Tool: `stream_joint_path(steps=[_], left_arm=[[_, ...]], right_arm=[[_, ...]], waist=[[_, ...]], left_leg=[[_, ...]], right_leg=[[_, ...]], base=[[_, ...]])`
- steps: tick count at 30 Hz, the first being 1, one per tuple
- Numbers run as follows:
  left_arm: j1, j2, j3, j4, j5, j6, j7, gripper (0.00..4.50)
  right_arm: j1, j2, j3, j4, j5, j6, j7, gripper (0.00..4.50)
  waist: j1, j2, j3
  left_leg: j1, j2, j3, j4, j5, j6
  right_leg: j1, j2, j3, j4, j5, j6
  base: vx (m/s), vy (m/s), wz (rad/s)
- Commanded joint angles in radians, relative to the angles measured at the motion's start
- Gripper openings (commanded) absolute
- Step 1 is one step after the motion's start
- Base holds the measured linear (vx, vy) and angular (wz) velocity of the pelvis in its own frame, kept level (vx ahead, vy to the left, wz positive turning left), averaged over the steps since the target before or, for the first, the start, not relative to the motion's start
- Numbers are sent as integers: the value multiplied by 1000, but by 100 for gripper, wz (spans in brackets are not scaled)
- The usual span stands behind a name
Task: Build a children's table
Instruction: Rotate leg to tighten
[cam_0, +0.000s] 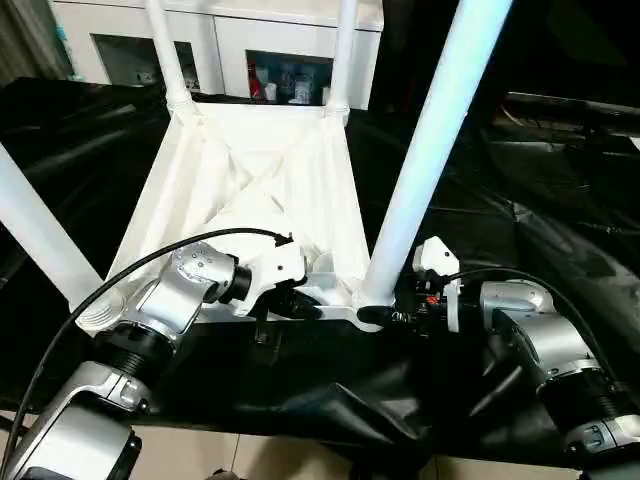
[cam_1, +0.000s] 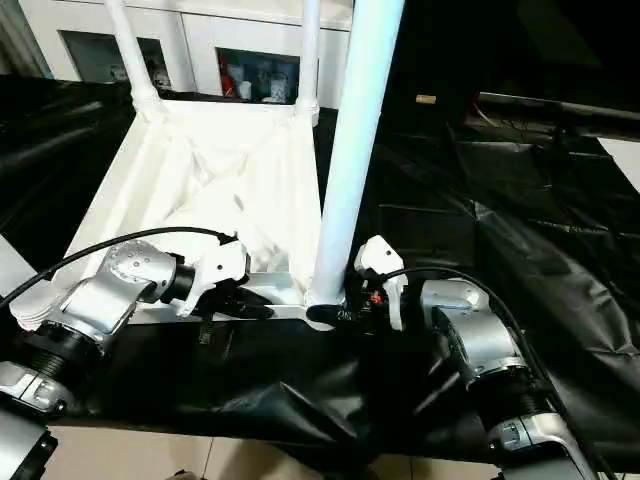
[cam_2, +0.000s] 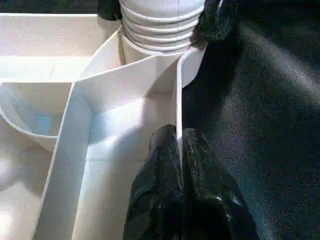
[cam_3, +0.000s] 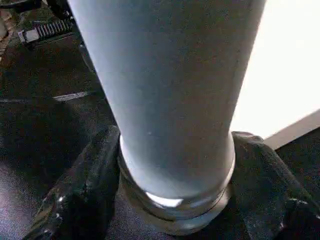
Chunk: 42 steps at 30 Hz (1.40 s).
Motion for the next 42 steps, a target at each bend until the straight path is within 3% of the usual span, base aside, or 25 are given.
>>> stream_joint_path(steps=[1,9,11,12,14,17,19,20,22,25,27,28,31,34,40,42], left_arm=[[13,-8,-18,-11,-8,6,-28,0],[13,-36,-4,22,-1,28,36,0],[-17,-96,28,104,27,35,195,0],[-34,-128,43,146,41,43,285,0],[-56,-166,52,192,54,67,368,0],[-82,-211,65,235,59,101,452,0],[-103,-243,66,266,72,118,512,0],[-113,-256,68,281,78,118,532,0],[-128,-271,62,308,93,102,554,0],[-141,-280,54,337,105,73,549,0],[-141,-271,44,335,112,60,535,0],[-138,-262,40,328,113,50,522,0],[-134,-250,39,318,112,45,504,0],[-124,-225,39,304,106,10,463,0],[-84,-163,20,235,94,-27,342,0],[-72,-149,15,207,82,-33,296,0]], right_arm=[[-15,7,-10,2,21,10,7,278],[4,39,-31,42,-12,-22,-96,274],[-6,105,-81,127,-46,-53,-306,274],[-9,141,-107,159,-46,-49,-397,274],[-13,187,-132,190,-54,-49,-513,274],[-28,237,-161,231,-60,-33,-654,273],[-48,283,-186,263,-65,-42,-770,273],[-58,301,-196,279,-68,-51,-808,273],[-75,335,-196,291,-76,-68,-847,273],[-77,359,-163,274,-92,-120,-799,273],[-62,359,-159,234,-56,-123,-713,273],[-49,350,-158,200,-26,-118,-644,329],[-31,319,-142,158,-17,-132,-571,345],[-26,236,-127,129,-22,-126,-476,377],[-3,53,-96,22,29,-50,-171,392],[-3,31,-92,13,30,-53,-139,392]], waist=[[2,-10,-76],[0,-11,-74],[-8,-11,-69],[-13,-13,-69],[-19,-16,-68],[-21,-11,-69],[-23,-14,-68],[-27,-5,-70],[-31,-4,-73],[-34,-1,-76],[-34,-3,-75],[-33,-5,-75],[-26,-5,-76],[-29,-7,-77],[-28,-11,-75],[-26,-12,-75]], left_leg=[[-4,-4,16,-60,-146,77],[-5,-6,17,-59,-155,70],[-3,-9,17,-62,-189,49],[-1,-13,14,-62,-228,22],[1,-17,11,-62,-254,11],[1,-19,9,-63,-264,19],[0,-20,9,-64,-269,26],[4,-23,7,-63,-296,22],[5,-21,5,-66,-310,24],[3,-16,4,-72,-319,40],[2,-15,6,-74,-323,49],[4,-16,7,-73,-328,60],[1,-13,10,-71,-305,80],[-10,-15,3,-73,-290,74],[-8,-11,9,-68,-267,101],[-5,-8,10,-68,-266,101]], right_leg=[[73,-29,35,-58,-235,-209],[71,-29,35,-61,-252,-208],[66,-27,33,-72,-331,-181],[65,-26,29,-83,-435,-141],[61,-25,26,-92,-509,-105],[60,-25,22,-102,-552,-77],[57,-23,20,-108,-563,-67],[52,-22,15,-112,-579,-60],[53,-21,13,-114,-555,-65],[59,-21,14,-108,-466,-99],[59,-20,17,-104,-426,-121],[61,-21,19,-105,-417,-130],[64,-24,24,-100,-377,-154],[75,-27,17,-103,-446,-123],[69,-24,20,-102,-425,-137],[65,-27,22,-102,-422,-145]], base=[[0,0,0],[0,0,0],[0,0,0],[0,0,0],[0,0,0],[0,0,0],[0,0,0],[0,0,0],[0,0,0],[0,0,0],[0,0,0],[0,0,0],[0,0,0],[0,0,0],[0,0,0],[0,0,0]])
